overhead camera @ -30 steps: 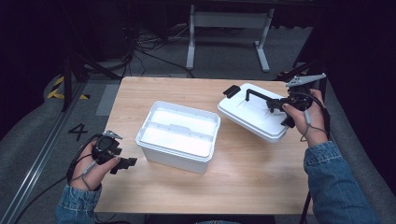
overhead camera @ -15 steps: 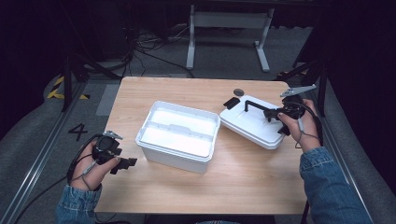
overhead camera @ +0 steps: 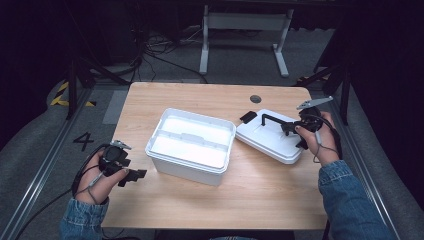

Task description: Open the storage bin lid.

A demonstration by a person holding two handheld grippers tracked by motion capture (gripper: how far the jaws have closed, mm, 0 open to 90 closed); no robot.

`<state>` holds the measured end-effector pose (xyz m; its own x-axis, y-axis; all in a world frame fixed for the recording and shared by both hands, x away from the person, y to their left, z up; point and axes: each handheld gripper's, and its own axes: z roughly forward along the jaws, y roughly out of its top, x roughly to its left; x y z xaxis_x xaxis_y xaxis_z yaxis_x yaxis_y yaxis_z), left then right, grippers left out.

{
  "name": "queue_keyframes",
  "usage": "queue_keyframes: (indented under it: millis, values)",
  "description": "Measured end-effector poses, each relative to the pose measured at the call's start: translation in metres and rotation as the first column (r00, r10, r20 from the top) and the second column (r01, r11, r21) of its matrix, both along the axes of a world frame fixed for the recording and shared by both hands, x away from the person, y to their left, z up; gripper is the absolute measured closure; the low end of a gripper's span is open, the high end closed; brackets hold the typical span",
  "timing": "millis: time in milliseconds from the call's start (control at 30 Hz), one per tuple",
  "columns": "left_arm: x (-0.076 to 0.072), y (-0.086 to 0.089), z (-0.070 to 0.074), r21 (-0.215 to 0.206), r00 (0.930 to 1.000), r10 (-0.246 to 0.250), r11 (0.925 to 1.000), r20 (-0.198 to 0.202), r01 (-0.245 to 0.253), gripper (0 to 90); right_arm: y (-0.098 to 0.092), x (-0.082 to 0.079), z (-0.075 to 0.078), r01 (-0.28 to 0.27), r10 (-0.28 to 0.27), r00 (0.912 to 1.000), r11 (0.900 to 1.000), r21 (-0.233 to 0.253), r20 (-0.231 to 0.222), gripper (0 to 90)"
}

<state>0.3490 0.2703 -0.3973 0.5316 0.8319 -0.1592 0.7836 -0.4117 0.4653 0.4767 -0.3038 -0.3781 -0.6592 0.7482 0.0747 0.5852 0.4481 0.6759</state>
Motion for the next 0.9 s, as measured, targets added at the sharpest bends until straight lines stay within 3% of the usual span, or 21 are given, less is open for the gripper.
queue_keyframes:
  millis: [900]
  values:
    - [0.001,-0.002,-0.001,0.001,1.0000,0.000,1.0000,-0.003,0.000,24.7,-0.022,0.003,-0.045,0.033,-0.033,0.9945,0.999,-0.004,-0.100,83.7]
